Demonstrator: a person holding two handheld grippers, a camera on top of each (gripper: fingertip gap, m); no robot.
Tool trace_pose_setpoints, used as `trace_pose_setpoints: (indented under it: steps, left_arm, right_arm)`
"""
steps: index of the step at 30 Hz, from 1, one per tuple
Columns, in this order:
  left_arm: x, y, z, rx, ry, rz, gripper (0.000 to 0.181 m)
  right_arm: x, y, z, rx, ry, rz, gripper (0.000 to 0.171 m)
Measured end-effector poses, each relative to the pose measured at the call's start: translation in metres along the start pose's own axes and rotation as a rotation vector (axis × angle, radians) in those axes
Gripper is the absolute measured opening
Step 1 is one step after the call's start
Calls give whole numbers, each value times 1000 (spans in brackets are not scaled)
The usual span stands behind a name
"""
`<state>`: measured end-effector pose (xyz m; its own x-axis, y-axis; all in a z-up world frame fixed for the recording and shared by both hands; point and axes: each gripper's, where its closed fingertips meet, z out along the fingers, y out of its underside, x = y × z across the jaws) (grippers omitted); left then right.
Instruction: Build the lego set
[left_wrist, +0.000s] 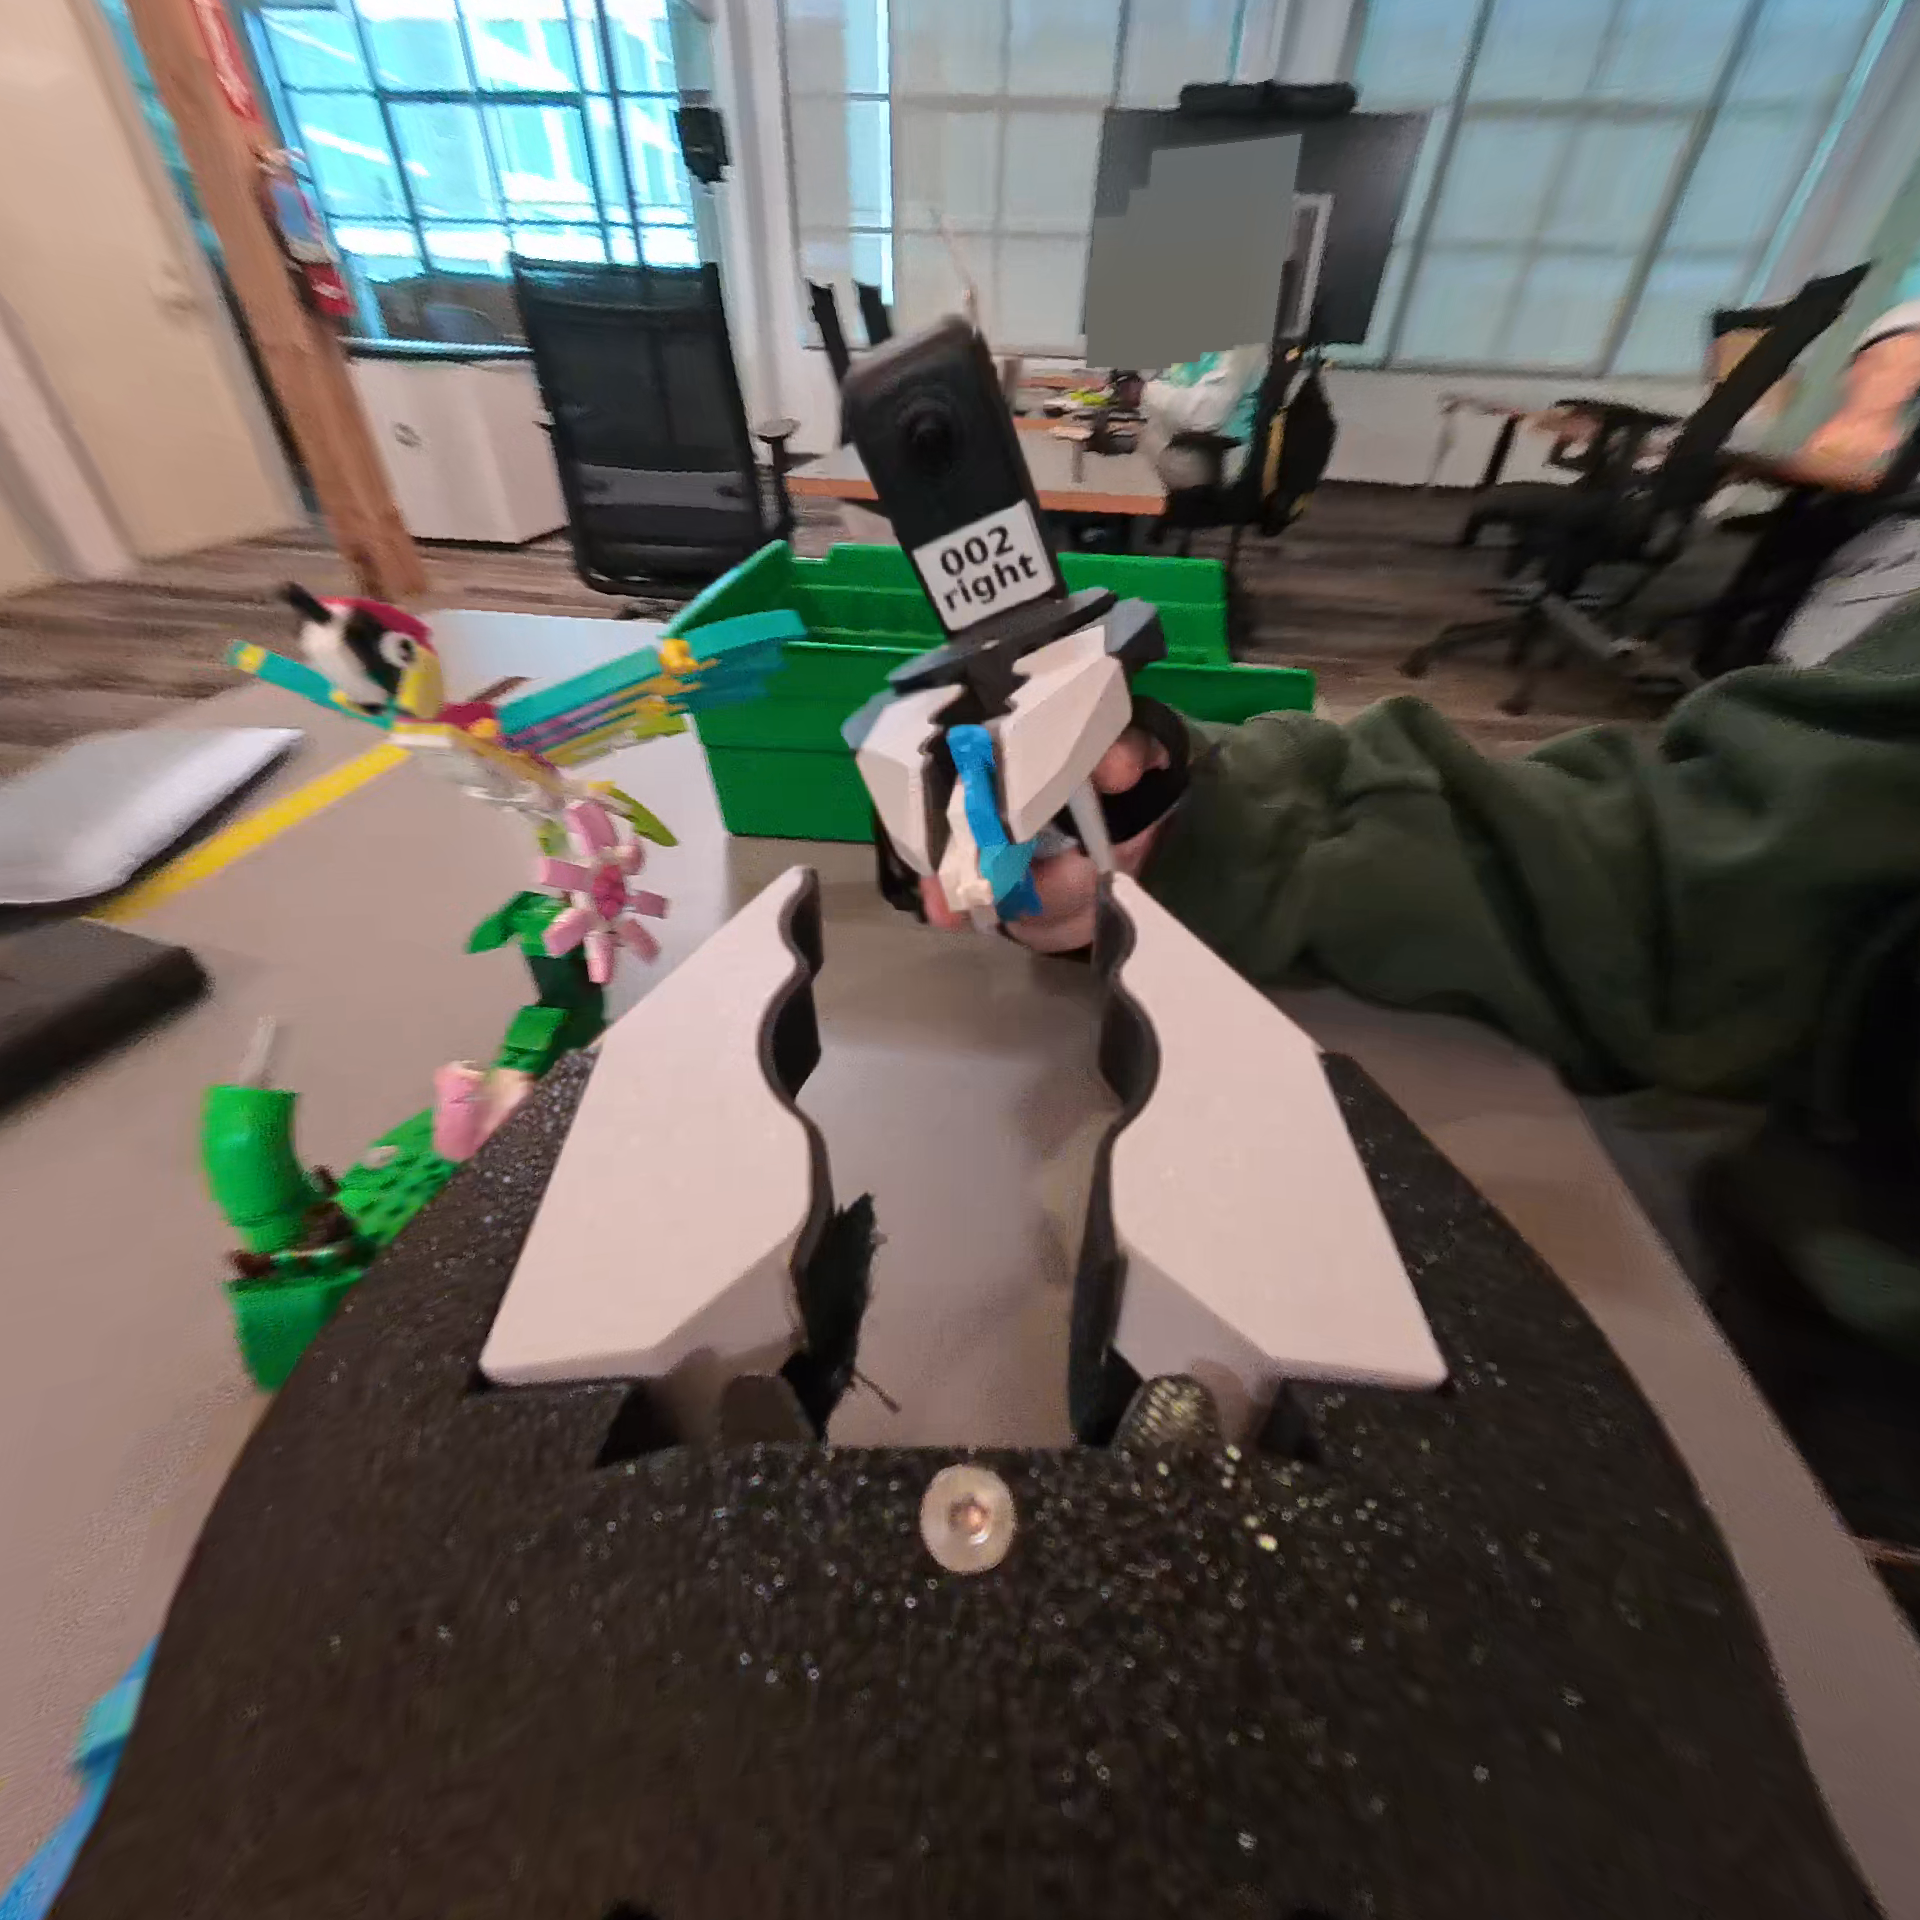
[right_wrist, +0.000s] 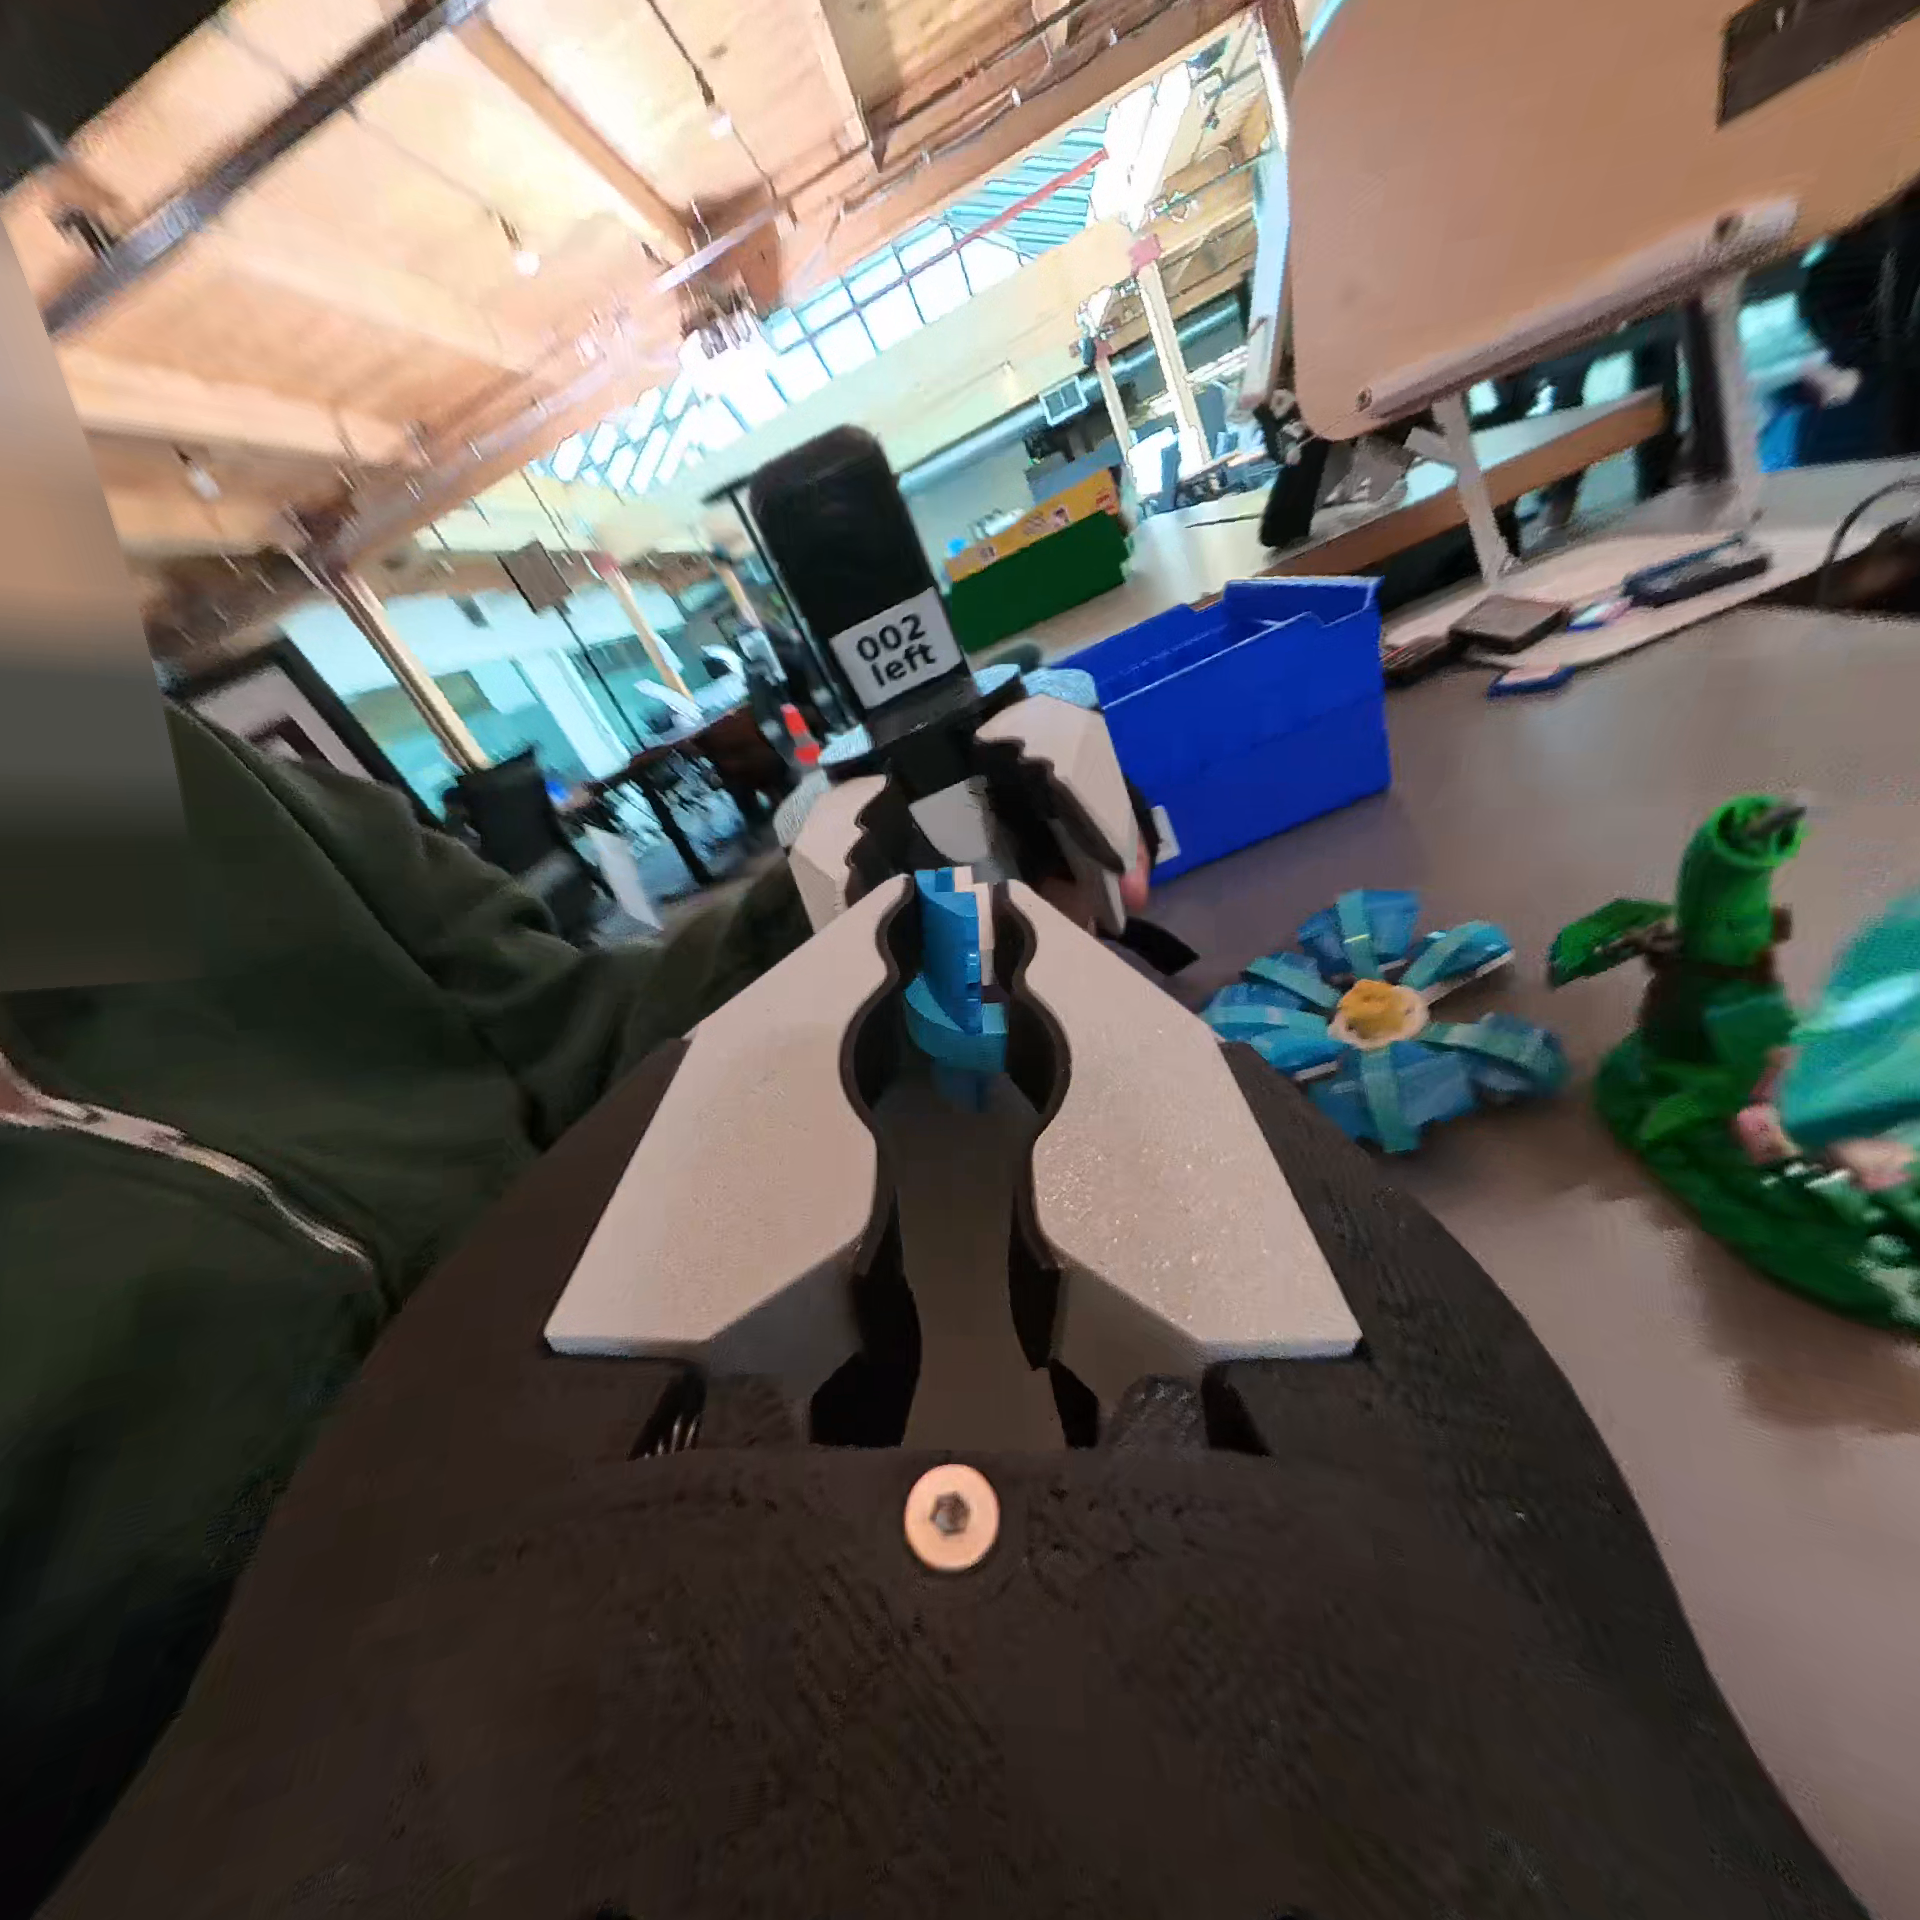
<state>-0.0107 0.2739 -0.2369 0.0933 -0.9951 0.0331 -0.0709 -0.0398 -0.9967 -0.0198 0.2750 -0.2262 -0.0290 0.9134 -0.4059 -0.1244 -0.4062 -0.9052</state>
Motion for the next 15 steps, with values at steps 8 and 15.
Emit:
trace_pose_setpoints:
  steps: [8,15]
  left_arm:
    - [11,2,10,20,46,32,20]
    - [-1,6,6,2,-11,75,10]
  right_arm:
    - [-10,2,7,-27,55,-326,12]
    - [-1,-8,2,-5,187,-461,28]
